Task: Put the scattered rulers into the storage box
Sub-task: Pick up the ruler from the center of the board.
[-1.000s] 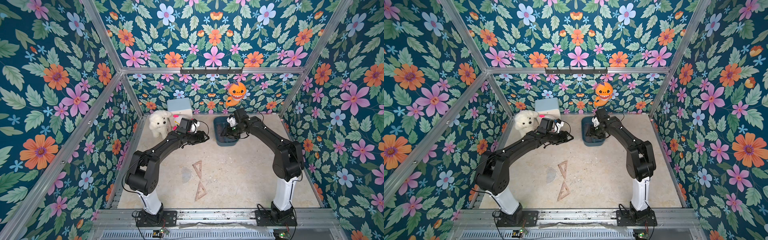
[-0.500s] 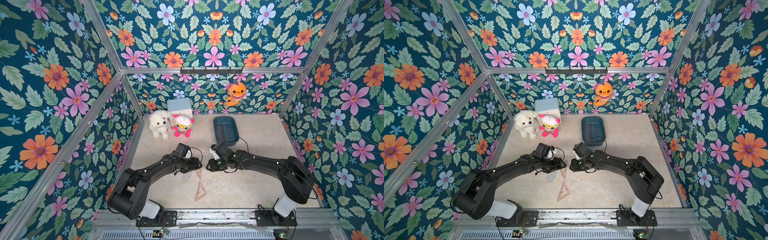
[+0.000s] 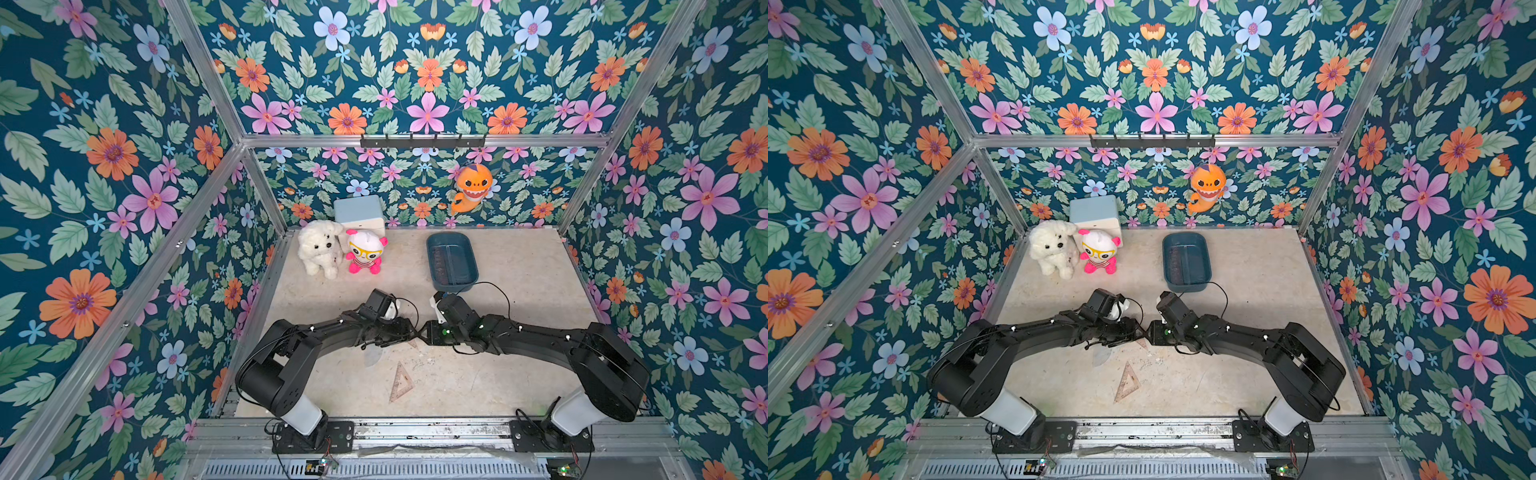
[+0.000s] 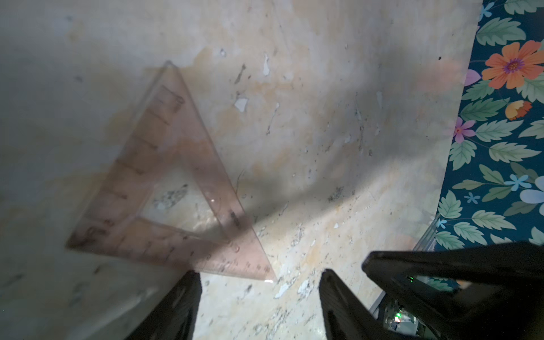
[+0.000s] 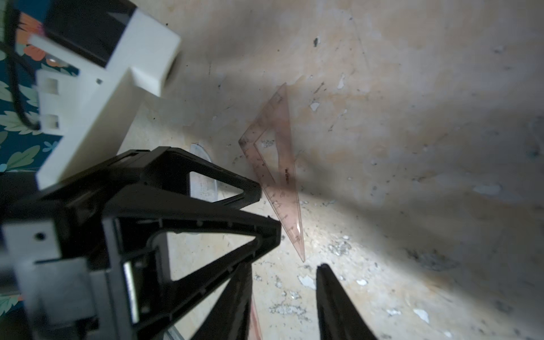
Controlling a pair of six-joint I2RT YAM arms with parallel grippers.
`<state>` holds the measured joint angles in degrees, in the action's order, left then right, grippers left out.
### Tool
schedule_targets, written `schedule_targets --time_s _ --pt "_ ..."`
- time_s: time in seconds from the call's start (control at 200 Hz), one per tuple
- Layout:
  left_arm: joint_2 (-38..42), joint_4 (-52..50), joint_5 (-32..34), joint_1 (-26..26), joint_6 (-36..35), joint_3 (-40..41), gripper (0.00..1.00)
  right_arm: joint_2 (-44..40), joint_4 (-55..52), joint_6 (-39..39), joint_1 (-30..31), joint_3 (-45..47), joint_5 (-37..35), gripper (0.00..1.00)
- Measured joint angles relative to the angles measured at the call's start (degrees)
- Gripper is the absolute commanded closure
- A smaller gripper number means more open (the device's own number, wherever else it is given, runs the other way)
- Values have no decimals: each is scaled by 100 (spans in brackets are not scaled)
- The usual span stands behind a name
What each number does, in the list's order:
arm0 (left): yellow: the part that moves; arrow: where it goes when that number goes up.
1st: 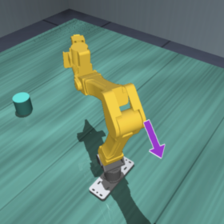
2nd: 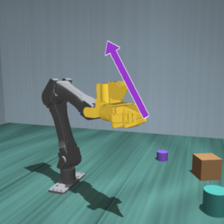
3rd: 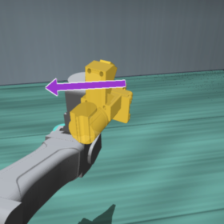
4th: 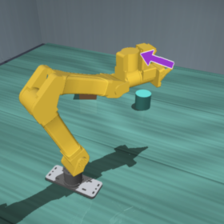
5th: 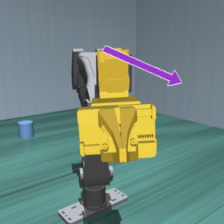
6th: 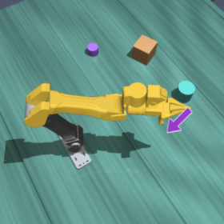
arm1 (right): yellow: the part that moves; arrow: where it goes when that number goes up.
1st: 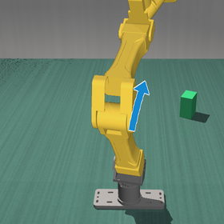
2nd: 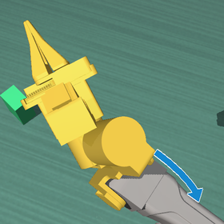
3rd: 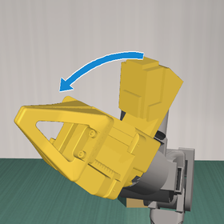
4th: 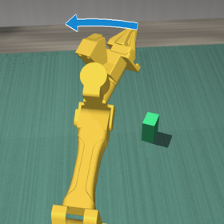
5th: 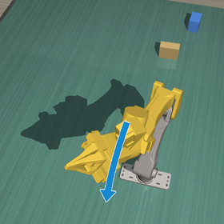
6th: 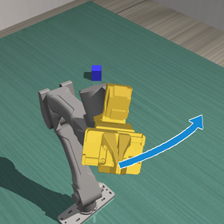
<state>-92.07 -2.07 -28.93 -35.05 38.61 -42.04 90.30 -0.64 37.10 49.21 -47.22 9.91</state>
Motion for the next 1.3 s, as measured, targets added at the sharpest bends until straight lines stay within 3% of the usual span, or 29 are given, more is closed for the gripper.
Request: schedule_targets --time_s 0.24,0.465,0.74,1.035,1.3 --pt "-87 -286 -11 -205 -68 -323 32 -278 216 144 -275 448 -96 63" --pt "229 -901 472 590 -487 -758 30 -11 551 201 -293 431 68 63" --pt "-472 -944 553 627 -614 -984 32 286 866 199 -293 297 284 63" --pt "-483 -612 323 444 -595 -807 33 295 975 201 -293 358 350 63" --pt "-522 -404 98 -81 -496 -756 33 249 946 199 -295 431 343 63"
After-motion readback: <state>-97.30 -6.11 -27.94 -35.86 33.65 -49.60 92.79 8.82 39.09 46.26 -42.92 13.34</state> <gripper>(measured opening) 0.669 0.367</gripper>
